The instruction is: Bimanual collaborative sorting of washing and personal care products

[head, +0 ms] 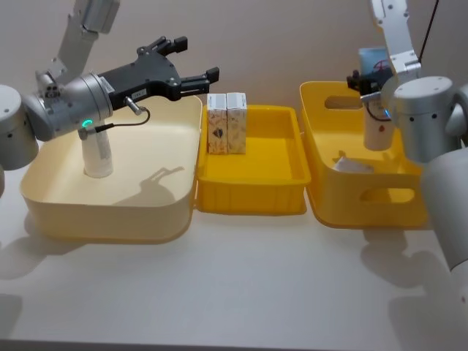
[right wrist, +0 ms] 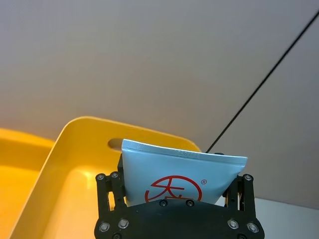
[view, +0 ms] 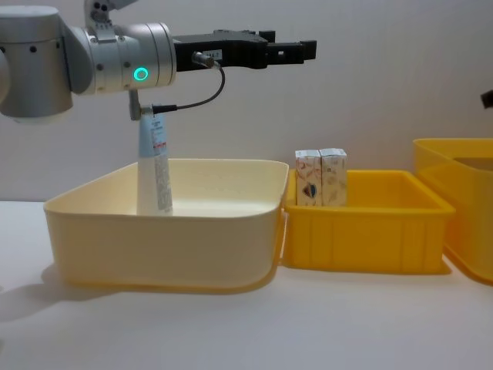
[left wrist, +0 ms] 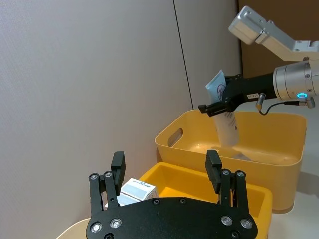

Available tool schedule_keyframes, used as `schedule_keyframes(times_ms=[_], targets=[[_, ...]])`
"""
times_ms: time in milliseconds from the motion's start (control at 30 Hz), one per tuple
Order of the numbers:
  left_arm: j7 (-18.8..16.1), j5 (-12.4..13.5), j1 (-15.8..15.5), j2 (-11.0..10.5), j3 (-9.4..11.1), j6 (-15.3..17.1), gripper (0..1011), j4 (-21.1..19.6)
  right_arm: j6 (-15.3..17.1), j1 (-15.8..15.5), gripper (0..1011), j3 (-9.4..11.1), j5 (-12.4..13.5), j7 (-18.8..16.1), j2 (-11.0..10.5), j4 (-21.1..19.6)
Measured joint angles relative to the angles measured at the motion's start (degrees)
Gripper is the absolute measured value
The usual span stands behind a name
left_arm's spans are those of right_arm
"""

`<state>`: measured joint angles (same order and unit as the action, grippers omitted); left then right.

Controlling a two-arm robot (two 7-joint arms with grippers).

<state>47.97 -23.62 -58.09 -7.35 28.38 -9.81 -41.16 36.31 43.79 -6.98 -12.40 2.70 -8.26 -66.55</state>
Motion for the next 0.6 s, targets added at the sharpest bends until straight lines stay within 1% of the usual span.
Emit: schedule_keyframes(times_ms=[200, 233, 267, 333, 467, 500, 567, 600], targets=[[0.0, 0.0, 0.0, 0.0, 0.0, 0.0, 1002, 0.0, 2.7, 0.7, 999, -1.6, -0.1, -4.1, -1.2, 0.8], [0.0, 0.0, 0.0, 0.0, 0.0, 0.0, 1002, 0.0, 3.4, 0.9, 999, -2.1, -0.1, -5.5, -1.6, 1.0], [0.0, 0.0, 0.0, 0.0, 0.0, 0.0, 1002, 0.0, 3.4, 0.9, 999, -2.1, -0.1, -5.5, -1.6, 1.0], [0.0, 0.0, 0.0, 0.0, 0.0, 0.0, 1002, 0.0, 4.7, 1.4, 999, -3.1, -0.1, -8.4, -2.4, 1.4], [0.0, 0.0, 0.0, 0.0, 0.0, 0.0, 1002, 0.0, 5.8, 2.0, 998, -4.4, -0.1, -11.4, -3.3, 1.9], [0.0, 0.0, 0.0, 0.0, 0.0, 0.0, 1002, 0.0, 6.4, 2.4, 998, -5.1, 0.0, -13.2, -3.8, 2.3], [0.0, 0.0, 0.0, 0.0, 0.0, 0.0, 1002, 0.0, 7.0, 2.7, 998, -5.7, 0.0, -15.2, -4.3, 2.7], [0.0, 0.0, 0.0, 0.0, 0.0, 0.0, 1002, 0.0, 7.5, 3.1, 998, -6.4, 0.1, -16.5, -4.8, 3.1]])
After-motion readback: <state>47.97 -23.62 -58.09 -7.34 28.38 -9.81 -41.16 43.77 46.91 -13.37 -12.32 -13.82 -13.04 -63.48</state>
